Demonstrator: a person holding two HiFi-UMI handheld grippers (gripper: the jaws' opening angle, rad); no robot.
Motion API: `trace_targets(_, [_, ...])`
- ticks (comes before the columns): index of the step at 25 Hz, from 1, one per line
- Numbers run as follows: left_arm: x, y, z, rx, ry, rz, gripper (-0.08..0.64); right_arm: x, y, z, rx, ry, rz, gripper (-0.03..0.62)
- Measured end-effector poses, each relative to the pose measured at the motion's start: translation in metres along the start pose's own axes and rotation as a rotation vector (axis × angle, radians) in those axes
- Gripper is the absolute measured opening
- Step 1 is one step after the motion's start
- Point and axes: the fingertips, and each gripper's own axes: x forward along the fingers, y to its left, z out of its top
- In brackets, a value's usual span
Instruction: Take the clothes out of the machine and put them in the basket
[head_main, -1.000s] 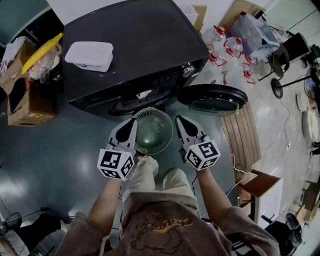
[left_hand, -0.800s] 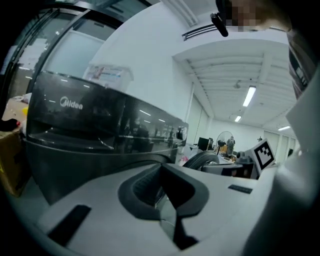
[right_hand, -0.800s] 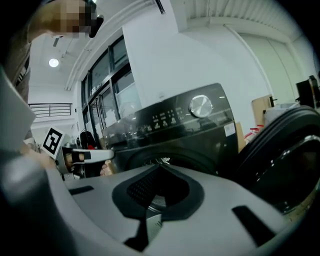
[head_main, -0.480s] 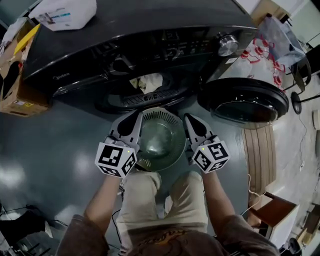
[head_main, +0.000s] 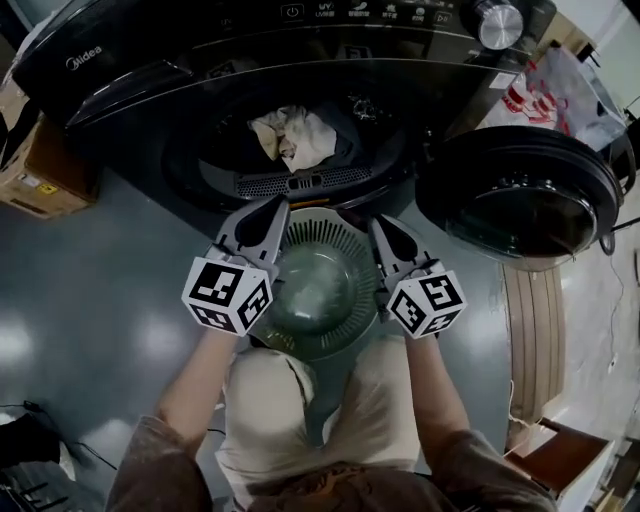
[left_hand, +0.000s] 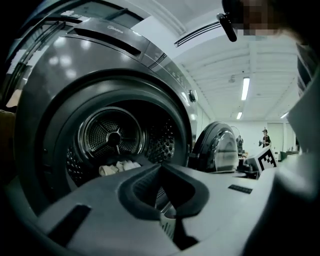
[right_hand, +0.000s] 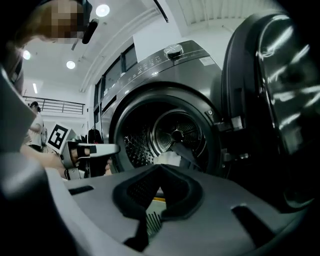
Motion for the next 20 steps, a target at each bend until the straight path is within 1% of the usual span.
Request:
trace_targets(4, [-0.001,-0.001,-0.015,-0.009,-0.016,0.019,0.003,-0.002,-0.007,-0.021,-0.02,-0.008,0.007,-0.005])
trace_targets(7, [-0.004,0.003,-0.023,0.014,-0.024,0.048,0.003,0.003,-0.006,-0.033,-0.034,-0.025,0.032,-0.005])
trace_targets(9, [-0.004,0.002,-0.029,0.03,-0.016,0.053,0.003,0.002,-0.007,-0.04,-0.059,-0.019,0.035,-0.005])
trace_targets(12, [-0.007,0.0,-0.033,0.04,-0.003,0.053,0.003,0.0,-0.006,-0.037,-0.102,-0.014,0.043,-0.005])
trace_targets(15, [-0.01,0.001,-0.033,0.035,-0.004,0.068,0.003,0.001,-0.001,-0.034,-0.103,-0.031,0.052,-0.003])
trace_targets(18, [-0.01,-0.003,-0.034,0.044,-0.014,0.067,0.003,0.002,0.003,-0.039,-0.121,-0.018,0.054,-0.003])
trace_targets(20, [-0.01,-0.002,-0.035,0.032,-0.022,0.071,0.009,0.001,0.003,-0.038,-0.121,-0.019,0.053,-0.003])
